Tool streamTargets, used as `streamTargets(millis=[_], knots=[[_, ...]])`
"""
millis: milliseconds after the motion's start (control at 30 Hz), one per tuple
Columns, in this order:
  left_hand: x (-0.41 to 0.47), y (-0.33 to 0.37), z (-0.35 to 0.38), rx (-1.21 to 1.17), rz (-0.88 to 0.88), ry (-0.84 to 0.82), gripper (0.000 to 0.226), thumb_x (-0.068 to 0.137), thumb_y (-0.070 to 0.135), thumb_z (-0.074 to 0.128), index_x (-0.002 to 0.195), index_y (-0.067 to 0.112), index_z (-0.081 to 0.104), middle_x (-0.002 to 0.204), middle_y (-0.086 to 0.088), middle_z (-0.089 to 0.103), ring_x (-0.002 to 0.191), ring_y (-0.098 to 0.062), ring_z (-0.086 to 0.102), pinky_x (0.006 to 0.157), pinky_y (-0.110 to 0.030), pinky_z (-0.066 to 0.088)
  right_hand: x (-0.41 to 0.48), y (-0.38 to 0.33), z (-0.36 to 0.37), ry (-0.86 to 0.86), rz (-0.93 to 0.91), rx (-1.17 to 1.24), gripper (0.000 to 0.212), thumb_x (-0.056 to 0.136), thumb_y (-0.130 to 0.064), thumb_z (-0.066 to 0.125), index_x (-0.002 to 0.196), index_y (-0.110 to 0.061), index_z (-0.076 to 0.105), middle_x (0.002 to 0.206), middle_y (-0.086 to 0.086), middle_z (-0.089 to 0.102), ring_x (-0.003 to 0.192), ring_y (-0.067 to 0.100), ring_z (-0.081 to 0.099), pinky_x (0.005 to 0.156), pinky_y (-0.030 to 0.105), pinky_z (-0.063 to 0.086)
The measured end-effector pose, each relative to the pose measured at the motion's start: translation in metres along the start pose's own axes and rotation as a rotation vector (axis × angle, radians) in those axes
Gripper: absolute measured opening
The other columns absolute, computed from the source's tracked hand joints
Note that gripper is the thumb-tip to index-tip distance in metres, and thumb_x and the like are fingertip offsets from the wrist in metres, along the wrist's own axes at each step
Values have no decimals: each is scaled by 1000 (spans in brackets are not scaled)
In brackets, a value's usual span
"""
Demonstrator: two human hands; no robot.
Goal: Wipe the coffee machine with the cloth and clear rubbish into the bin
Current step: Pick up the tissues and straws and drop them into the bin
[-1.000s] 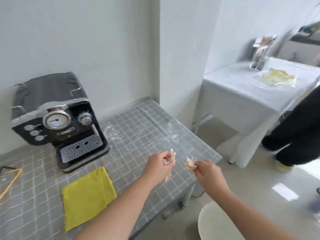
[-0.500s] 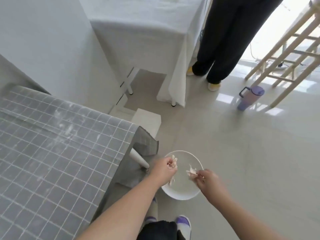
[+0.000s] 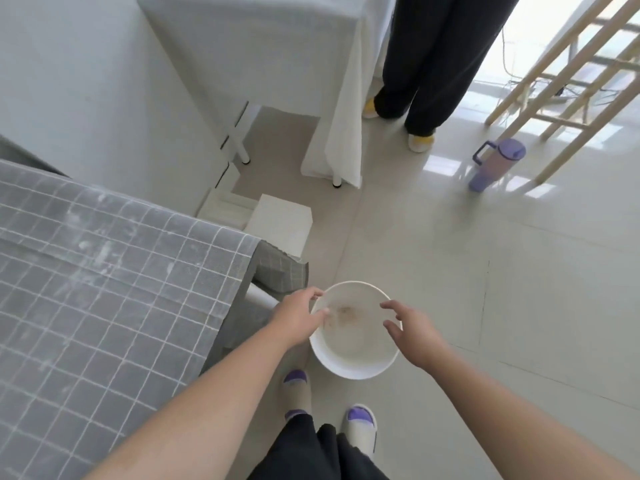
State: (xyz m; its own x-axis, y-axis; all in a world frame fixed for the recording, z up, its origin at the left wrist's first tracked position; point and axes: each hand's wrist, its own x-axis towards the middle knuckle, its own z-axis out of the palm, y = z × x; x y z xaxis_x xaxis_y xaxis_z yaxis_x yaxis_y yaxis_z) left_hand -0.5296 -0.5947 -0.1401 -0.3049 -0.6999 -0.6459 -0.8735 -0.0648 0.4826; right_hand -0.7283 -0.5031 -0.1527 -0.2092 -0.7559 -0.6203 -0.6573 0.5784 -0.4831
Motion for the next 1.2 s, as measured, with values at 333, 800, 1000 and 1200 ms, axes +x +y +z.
streamTargets(millis=[333, 800, 1000, 1200], knots=[[-133, -1, -68, 43, 80, 370, 35, 92, 34, 49, 127, 29, 50, 134, 8, 48, 114, -19, 54, 93, -37, 46, -46, -138, -26, 83, -459, -80, 30, 92, -16, 47, 120, -22, 57, 122, 2, 61, 110, 20, 57, 88, 30, 42], [-368, -220, -84, -220, -464, 1024, 22, 91, 30, 51, 112, 27, 58, 118, 10, 55, 93, -13, 56, 75, -29, 44, -193, -350, 156, -311, -1077, -359, 32, 95, -11, 40, 118, -23, 58, 117, -5, 56, 87, 9, 53, 73, 23, 42], [-459, -323, -63, -301, -694, 1110, 23, 93, 29, 51, 115, 26, 56, 118, 17, 51, 91, -12, 58, 78, -30, 48, -252, -387, 258, -473, -1234, -524, 26, 92, -13, 49, 112, -26, 61, 115, -6, 60, 97, 11, 60, 81, 23, 45], [-530, -433, -68, -389, -866, 1203, 20, 92, 27, 54, 112, 24, 58, 118, 10, 56, 68, -11, 58, 71, -32, 55, -301, -447, 366, -583, -1298, -620, 26, 92, -20, 49, 115, -28, 59, 120, -8, 59, 102, 6, 56, 81, 17, 38]])
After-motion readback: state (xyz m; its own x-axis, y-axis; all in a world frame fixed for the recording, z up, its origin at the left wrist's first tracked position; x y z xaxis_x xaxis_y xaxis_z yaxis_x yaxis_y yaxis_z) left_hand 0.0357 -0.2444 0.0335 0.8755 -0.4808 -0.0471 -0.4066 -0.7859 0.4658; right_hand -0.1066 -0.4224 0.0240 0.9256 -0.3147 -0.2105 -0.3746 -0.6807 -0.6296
